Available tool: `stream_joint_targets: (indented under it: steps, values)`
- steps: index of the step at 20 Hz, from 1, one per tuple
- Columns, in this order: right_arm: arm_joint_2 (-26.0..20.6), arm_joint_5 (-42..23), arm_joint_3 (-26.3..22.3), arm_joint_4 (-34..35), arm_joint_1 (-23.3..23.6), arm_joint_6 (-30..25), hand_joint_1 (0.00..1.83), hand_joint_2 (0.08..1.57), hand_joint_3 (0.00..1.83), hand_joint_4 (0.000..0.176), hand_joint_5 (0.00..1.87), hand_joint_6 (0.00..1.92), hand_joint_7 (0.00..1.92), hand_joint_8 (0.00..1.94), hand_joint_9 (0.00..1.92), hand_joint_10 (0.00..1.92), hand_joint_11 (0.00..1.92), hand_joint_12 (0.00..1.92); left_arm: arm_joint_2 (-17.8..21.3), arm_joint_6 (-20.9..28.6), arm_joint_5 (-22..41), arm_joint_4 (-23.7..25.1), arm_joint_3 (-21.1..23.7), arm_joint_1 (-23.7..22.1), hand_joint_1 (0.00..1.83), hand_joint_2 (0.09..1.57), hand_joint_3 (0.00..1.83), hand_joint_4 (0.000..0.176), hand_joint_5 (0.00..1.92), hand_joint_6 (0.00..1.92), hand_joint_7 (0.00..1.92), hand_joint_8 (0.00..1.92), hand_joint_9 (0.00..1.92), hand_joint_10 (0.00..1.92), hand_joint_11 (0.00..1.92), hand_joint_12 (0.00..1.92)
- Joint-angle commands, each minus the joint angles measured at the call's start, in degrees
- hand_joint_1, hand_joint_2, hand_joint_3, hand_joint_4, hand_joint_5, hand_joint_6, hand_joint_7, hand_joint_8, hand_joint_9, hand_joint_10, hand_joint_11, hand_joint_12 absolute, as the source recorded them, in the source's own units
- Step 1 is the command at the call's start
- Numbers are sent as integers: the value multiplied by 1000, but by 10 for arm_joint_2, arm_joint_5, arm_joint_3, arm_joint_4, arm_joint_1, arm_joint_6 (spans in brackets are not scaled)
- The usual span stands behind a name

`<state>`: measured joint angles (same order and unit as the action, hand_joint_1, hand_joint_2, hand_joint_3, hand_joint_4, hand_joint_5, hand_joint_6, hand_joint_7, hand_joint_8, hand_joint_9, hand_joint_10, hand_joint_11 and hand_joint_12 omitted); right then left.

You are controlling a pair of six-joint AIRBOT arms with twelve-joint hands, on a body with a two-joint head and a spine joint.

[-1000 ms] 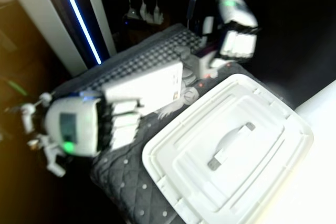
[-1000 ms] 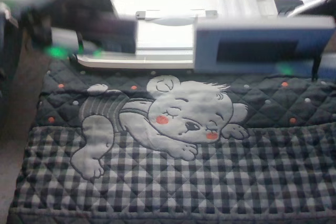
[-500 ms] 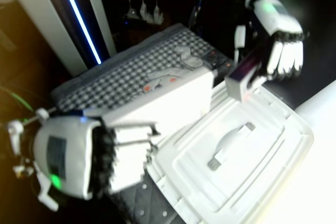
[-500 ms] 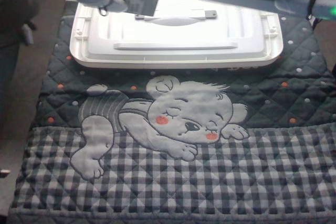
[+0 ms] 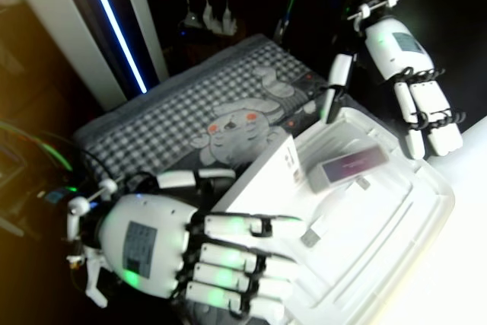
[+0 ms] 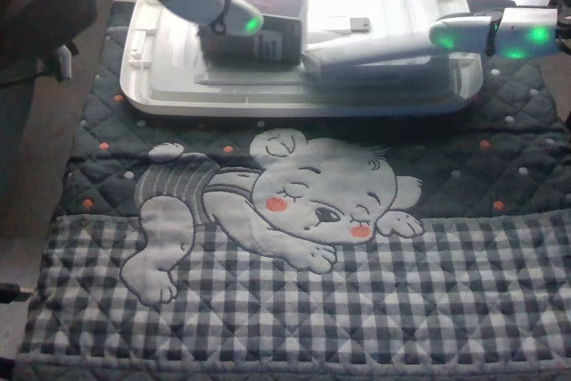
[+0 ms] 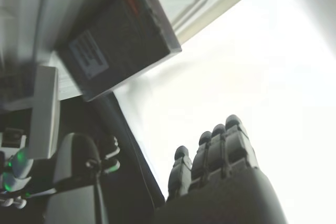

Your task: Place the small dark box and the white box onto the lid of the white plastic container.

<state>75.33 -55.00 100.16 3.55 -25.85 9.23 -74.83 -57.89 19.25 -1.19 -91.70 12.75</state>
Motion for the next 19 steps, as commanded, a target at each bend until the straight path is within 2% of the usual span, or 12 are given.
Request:
stream_joint_targets:
  steps: [1, 2, 4, 5, 6, 7, 8, 9, 14, 16, 18, 19]
  values:
    - [-9, -67, 5, 14, 6, -3, 692, 855, 0, 175, 0, 0, 0, 0, 0, 0, 0, 0, 5, -1, 67, -2, 1, -2, 879, 873, 0, 171, 42, 9, 38, 9, 30, 9, 6, 2]
    - [-9, -67, 3, 9, 6, -3, 693, 864, 0, 176, 0, 0, 0, 0, 0, 0, 0, 0, 7, -1, 71, -2, 4, 2, 890, 870, 0, 156, 43, 8, 48, 11, 56, 17, 63, 29]
    - [-9, -67, 0, 5, 6, -3, 723, 849, 0, 163, 0, 0, 0, 0, 0, 0, 0, 0, 13, -1, 76, -2, 11, 5, 879, 888, 0, 165, 28, 1, 30, 1, 40, 7, 45, 26]
    - [-9, -67, -1, 4, 6, -3, 754, 816, 0, 137, 0, 0, 0, 0, 0, 0, 0, 0, 17, -1, 77, -2, 15, 6, 801, 907, 6, 171, 12, 1, 3, 0, 3, 0, 1, 0]
    - [-9, -67, -1, 4, 6, -3, 754, 816, 0, 137, 0, 0, 0, 0, 0, 0, 0, 0, 20, -1, 78, -2, 17, 7, 801, 907, 6, 171, 12, 1, 3, 0, 3, 0, 1, 0]
    - [-9, -67, -2, 4, 6, -3, 789, 808, 0, 161, 0, 0, 0, 0, 0, 0, 0, 0, 23, -1, 80, -2, 19, 7, 782, 908, 6, 175, 2, 0, 0, 0, 0, 0, 0, 0]
    - [-10, -68, -4, 0, 6, -4, 775, 810, 0, 166, 0, 0, 0, 0, 0, 0, 0, 0, 26, -1, 83, -3, 23, 6, 740, 903, 3, 169, 0, 0, 0, 0, 0, 0, 0, 0]
    - [-14, -68, -8, -7, 6, -5, 764, 817, 0, 174, 0, 0, 0, 0, 0, 0, 0, 0, 32, -1, 89, -3, 29, 6, 717, 898, 1, 175, 0, 0, 0, 0, 0, 0, 0, 0]
    - [-39, -116, -53, -41, 6, -17, 800, 770, 0, 176, 6, 2, 0, 0, 0, 0, 0, 0, 82, 3, 166, -2, 93, 11, 904, 845, 0, 176, 0, 0, 0, 0, 39, 13, 106, 46]
    - [-44, -146, -73, -43, 6, -17, 832, 755, 0, 176, 0, 0, 0, 0, 0, 0, 0, 0, 100, 38, 218, 6, 111, 27, 843, 855, 0, 176, 0, 0, 0, 0, 1, 0, 3, 1]
    - [-57, -165, -90, -50, 5, -17, 832, 740, 0, 176, 0, 0, 0, 0, 0, 0, 0, 0, 116, 69, 268, 7, 127, 45, 847, 854, 0, 176, 0, 0, 0, 0, 0, 0, 0, 0]
    - [-65, -175, -105, -60, 5, -17, 838, 733, 0, 176, 0, 0, 0, 0, 0, 0, 0, 0, 131, 83, 304, 7, 143, 59, 871, 840, 0, 176, 0, 0, 0, 0, 0, 0, 88, 39]
